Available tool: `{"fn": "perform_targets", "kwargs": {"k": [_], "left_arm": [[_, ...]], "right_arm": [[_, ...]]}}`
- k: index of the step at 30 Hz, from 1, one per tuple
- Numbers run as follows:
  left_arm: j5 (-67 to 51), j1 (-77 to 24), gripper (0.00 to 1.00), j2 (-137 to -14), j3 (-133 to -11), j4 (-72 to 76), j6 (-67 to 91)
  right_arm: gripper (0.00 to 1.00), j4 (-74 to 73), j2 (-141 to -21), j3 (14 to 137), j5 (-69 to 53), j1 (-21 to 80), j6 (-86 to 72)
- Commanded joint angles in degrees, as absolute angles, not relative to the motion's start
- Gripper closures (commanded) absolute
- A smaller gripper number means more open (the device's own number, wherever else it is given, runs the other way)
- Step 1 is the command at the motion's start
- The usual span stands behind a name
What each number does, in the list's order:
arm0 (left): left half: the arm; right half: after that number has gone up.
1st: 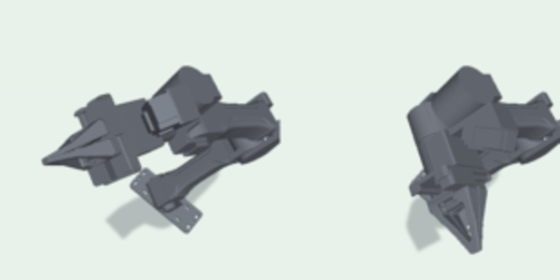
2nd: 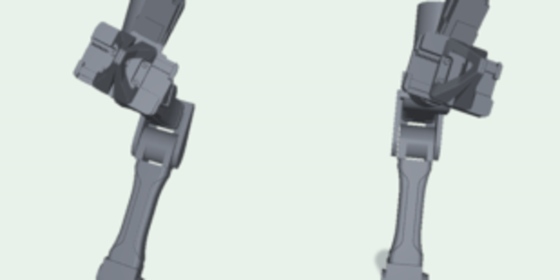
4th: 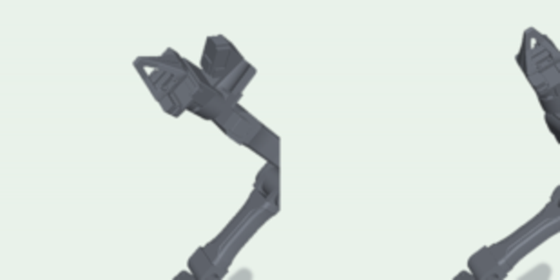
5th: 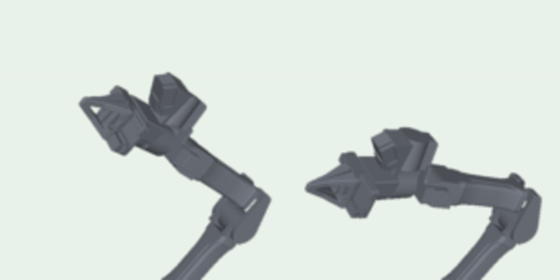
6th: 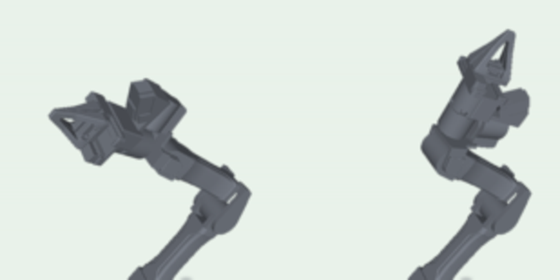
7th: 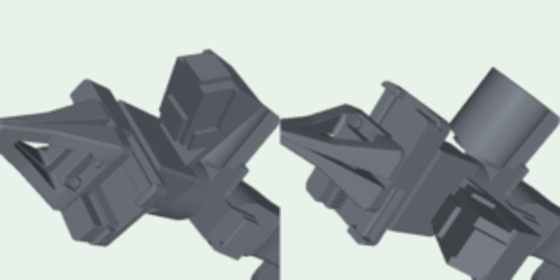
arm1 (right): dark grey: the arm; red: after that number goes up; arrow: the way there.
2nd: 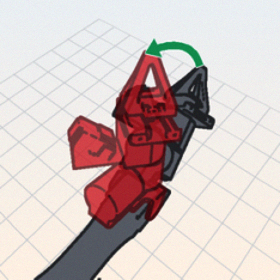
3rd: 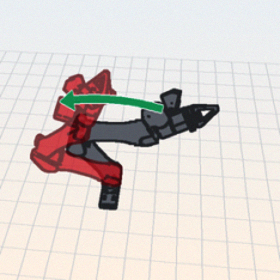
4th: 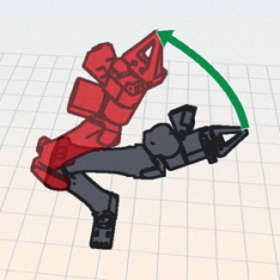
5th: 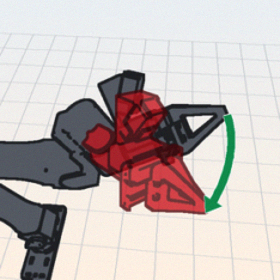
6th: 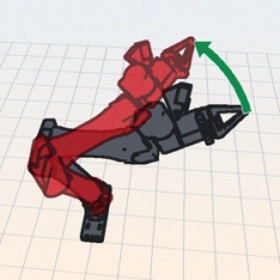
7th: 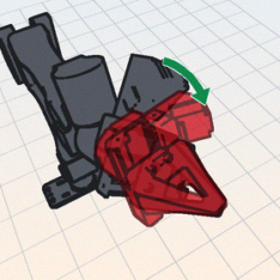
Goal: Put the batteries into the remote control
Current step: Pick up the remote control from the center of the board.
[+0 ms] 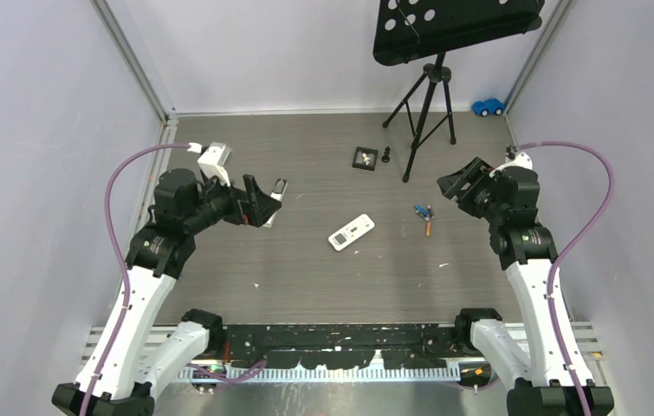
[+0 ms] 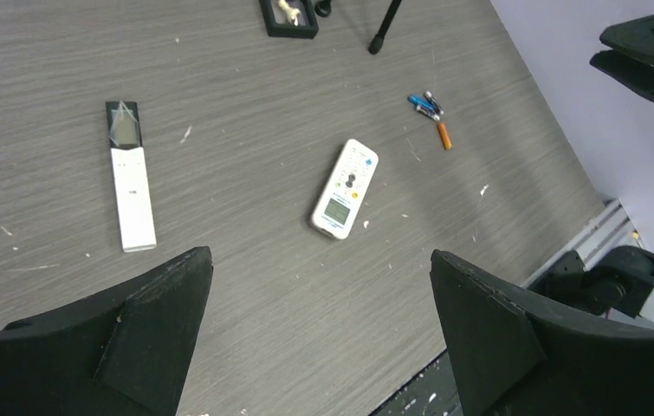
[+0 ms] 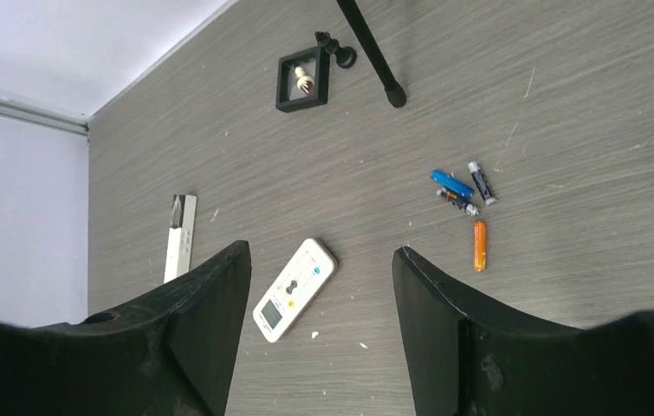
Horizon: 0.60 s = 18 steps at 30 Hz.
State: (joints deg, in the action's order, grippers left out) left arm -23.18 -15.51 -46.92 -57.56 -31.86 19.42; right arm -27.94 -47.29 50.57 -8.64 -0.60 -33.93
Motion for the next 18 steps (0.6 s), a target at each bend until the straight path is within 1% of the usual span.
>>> {"fn": "perform_targets", "kwargs": {"k": [1,3,6,10,14,16,18], "left_arm": [[-18.9,-15.2,0.0,-46.5,-57.1,-25.7,21.2],[-18.1,-15.2,0.0,-47.4,-58.6,-27.3,22.4],[-20.3,-15.2,0.0,-49.3,-61.3,-29.5,24.1],[-25.5,-15.2,0.0,-50.5,-61.1,-27.6,25.9],[-34.1,-15.3,0.0,-51.9,-56.6,-17.8,30.5],[-39.6,-15.9,0.0,-54.2,-54.6,-9.3,37.1],[-41.0,-18.3,0.0,-57.9,-53.7,-5.1,40.0]], "right_arm": [[0.34,-22.1,-47.1,50.4,-8.4,-0.9,-35.7],[0.33,-21.5,-48.2,50.4,-13.5,-0.9,-34.7],[0.33,-19.1,-50.5,49.9,-22.2,-0.9,-35.5],[0.33,-19.0,-53.2,49.3,-25.8,-0.9,-37.1],[0.34,-18.9,-52.7,47.5,-25.2,-0.8,-39.2],[0.34,-18.4,-52.1,46.4,-24.4,-0.9,-41.3],[0.35,-18.0,-51.7,45.5,-23.9,-0.8,-42.5]]}}
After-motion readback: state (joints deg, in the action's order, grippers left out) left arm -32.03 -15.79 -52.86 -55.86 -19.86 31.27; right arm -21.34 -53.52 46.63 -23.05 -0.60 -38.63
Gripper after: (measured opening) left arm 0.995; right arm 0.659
